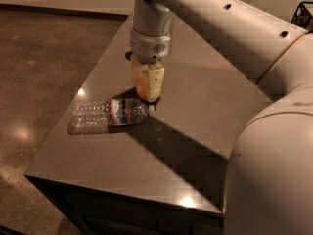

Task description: Move orange near water bottle

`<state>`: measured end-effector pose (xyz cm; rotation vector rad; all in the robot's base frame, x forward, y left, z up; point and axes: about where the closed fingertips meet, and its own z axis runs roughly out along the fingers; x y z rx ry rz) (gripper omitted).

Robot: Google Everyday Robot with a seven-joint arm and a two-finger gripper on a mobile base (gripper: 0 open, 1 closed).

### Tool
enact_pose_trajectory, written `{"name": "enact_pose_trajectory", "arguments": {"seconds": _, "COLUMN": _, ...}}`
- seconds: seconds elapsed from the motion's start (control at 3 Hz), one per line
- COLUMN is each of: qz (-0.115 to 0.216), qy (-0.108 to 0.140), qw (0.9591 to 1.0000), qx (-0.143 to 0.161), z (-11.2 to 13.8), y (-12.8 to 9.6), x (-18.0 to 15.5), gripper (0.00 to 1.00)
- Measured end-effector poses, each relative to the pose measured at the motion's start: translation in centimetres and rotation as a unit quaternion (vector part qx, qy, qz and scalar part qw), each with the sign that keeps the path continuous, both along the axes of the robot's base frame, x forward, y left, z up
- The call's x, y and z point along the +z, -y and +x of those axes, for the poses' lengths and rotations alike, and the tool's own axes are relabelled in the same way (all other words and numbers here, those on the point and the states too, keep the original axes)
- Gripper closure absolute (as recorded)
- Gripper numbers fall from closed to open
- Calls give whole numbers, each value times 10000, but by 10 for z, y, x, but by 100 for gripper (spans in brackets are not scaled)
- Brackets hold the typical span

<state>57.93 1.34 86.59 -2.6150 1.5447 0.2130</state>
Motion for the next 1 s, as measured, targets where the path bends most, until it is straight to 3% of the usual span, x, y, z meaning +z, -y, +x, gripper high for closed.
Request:
{"name": "enact_pose_trajectory", "arguments": {"seconds": 0.67, "qz": -20, "qy": -87, "qw": 9998, "qx": 178, "z": 12, "y": -1, "x": -8, "gripper": 15}}
{"name": "enact_pose_trajectory", "arguments": {"seconds": 1.0, "qz": 106, "qy": 78, "qw": 9998, "qx": 143, "z": 21, "y": -9, "x": -9, "gripper": 0}}
